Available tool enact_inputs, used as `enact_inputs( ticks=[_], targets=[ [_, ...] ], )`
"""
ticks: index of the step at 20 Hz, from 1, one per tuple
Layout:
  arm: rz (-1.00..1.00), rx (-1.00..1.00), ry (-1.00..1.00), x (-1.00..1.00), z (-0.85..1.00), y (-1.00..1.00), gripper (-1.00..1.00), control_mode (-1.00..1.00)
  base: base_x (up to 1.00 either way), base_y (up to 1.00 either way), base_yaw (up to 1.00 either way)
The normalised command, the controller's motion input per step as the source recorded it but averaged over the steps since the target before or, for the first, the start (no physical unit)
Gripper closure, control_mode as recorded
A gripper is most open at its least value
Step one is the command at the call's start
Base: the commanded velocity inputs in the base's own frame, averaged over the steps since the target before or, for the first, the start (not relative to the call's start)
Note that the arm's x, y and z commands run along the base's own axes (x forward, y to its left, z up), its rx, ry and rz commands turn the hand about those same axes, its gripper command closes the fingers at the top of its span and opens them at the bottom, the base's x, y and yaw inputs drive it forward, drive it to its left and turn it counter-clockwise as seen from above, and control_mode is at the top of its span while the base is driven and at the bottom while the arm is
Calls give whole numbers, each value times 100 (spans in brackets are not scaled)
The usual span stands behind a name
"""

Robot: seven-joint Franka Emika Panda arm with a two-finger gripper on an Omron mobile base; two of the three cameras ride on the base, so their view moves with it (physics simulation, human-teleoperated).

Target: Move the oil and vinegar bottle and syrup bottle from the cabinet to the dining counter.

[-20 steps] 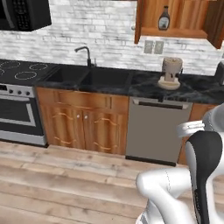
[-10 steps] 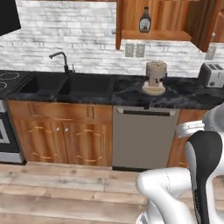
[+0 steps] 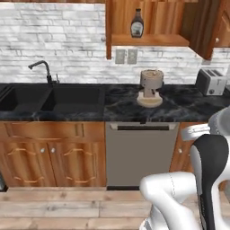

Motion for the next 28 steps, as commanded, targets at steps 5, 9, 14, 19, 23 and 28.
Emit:
enact_inputs(
  ticks=[5,9,14,19,23,28],
  targets=[
    [0,0,0,0,0,0,-100,100,70,39,-17],
    [0,0,0,0,0,0,-100,100,70,53,-16],
    [0,0,0,0,0,0,-100,100,73,11,-8],
    [0,0,0,0,0,0,-100,100,53,-38,0],
    [0,0,0,0,0,0,-100,100,53,-26,0],
    [0,0,0,0,0,0,-100,100,38,-48,0]
  ],
)
